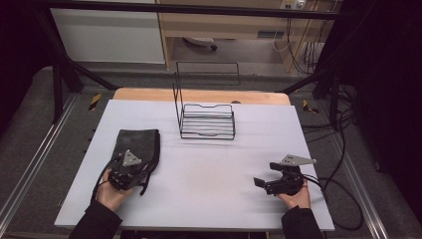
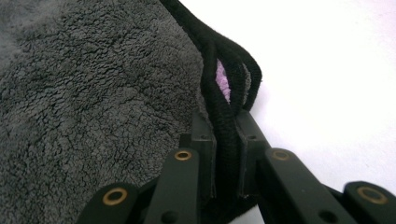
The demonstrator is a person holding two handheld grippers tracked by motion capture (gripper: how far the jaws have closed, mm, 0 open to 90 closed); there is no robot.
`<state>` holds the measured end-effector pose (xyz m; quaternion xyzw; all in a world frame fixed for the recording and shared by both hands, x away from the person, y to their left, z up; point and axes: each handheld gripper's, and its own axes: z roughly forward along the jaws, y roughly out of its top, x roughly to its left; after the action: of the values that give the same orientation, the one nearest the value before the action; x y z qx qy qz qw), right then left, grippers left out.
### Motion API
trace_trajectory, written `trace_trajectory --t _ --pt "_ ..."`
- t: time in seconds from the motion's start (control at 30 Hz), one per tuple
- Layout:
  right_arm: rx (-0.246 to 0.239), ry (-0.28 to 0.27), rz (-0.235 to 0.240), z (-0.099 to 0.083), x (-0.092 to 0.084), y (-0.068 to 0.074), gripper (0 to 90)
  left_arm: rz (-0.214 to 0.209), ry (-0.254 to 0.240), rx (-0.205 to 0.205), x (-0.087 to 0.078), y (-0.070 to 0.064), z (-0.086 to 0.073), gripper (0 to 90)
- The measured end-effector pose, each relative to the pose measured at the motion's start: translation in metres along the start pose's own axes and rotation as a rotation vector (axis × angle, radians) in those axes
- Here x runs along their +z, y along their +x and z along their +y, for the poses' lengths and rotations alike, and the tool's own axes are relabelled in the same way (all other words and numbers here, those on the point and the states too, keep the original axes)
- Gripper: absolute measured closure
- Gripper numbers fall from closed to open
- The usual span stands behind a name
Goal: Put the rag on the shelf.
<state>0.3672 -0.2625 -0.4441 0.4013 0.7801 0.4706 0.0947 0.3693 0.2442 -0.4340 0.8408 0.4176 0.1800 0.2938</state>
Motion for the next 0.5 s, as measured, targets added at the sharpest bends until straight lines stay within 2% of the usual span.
trace_trajectory --t 0.13,0.17,0.23,0.3,0.37,0.43,0.5 --pt "-0.001 -0.004 0.000 0.000 0.000 0.000 1.8 -0.011 0.010 0.007 -0.004 -0.001 -0.003 80.0" --pt "-0.001 -0.003 0.000 0.000 0.000 0.000 1.8 -0.009 0.016 0.020 -0.005 -0.003 -0.003 80.1" --pt "-0.002 -0.003 0.001 0.000 0.000 0.000 1.8 0.007 0.023 0.044 -0.006 -0.006 -0.005 80.1" --pt "0.000 0.002 0.001 0.000 0.000 0.000 1.8 0.034 0.003 0.053 -0.004 -0.009 -0.007 79.8" --pt "0.000 0.000 0.002 0.000 0.000 0.000 1.8 0.037 -0.003 0.060 -0.004 -0.009 -0.009 77.9" --pt "0.001 -0.003 0.002 0.000 -0.001 0.000 1.8 0.034 0.002 0.052 -0.005 -0.010 -0.009 72.6" --pt "-0.002 -0.005 0.001 0.000 -0.001 0.000 1.8 0.014 0.002 0.027 -0.007 -0.011 -0.010 62.2"
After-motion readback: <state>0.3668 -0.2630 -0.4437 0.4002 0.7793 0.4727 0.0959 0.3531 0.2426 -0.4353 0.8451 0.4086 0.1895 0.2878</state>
